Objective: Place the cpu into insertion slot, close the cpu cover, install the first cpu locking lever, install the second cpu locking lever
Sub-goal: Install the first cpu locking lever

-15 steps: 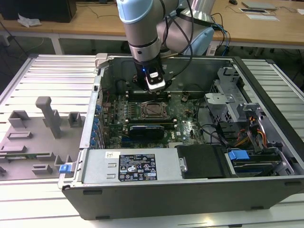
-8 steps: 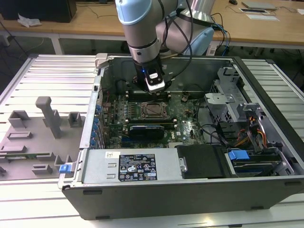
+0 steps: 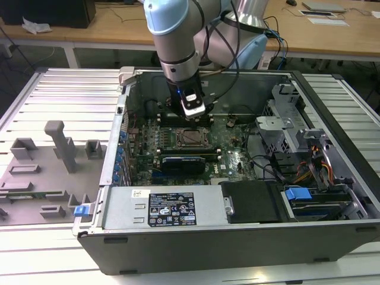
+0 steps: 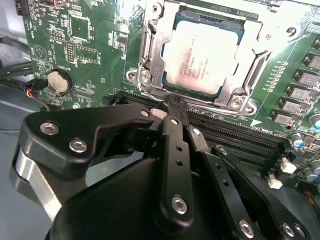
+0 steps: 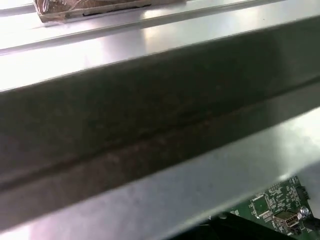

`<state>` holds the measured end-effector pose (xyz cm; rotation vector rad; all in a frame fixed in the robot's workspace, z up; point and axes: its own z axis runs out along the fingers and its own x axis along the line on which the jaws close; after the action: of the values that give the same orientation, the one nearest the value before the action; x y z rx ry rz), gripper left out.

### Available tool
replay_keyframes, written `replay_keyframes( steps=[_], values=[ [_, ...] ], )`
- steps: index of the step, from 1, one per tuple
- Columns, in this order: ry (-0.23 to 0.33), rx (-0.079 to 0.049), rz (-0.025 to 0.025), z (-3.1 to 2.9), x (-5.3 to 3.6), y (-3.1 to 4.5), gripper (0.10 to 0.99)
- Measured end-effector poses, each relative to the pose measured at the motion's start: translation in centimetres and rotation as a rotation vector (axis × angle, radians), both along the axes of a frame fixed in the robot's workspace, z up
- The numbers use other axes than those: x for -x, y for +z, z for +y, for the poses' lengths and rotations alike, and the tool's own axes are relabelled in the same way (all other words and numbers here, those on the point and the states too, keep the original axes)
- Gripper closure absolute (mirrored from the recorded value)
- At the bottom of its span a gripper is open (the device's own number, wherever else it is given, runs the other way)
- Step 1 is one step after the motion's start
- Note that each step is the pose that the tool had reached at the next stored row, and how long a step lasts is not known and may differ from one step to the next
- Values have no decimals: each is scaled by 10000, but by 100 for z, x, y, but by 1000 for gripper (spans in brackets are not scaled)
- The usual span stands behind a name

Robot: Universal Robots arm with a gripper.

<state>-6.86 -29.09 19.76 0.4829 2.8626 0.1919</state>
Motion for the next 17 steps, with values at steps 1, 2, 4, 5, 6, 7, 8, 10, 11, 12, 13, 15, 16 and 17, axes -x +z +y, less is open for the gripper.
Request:
replay_keyframes(
  steps=[1,2,4,5,6,7,8,10,11,12,13,15,16,17],
  values=[
    [1,-2,-5,1,1,-5,980],
    [3,-1,-10,0,2,-6,980],
    [3,2,-11,0,2,-6,980],
    [3,1,-11,0,2,-4,980],
    [2,1,-13,0,2,6,980],
    [2,1,-14,0,2,19,980],
    [2,1,-12,0,3,39,980],
    [1,44,-12,1,3,95,980],
    [3,207,-12,0,2,113,980],
    [4,212,-11,0,2,113,980],
    [3,239,107,2,-2,112,980],
    [7,306,407,3,-12,111,980],
    [8,348,568,3,-17,110,980],
    [10,374,688,4,-19,110,980]
  ],
)
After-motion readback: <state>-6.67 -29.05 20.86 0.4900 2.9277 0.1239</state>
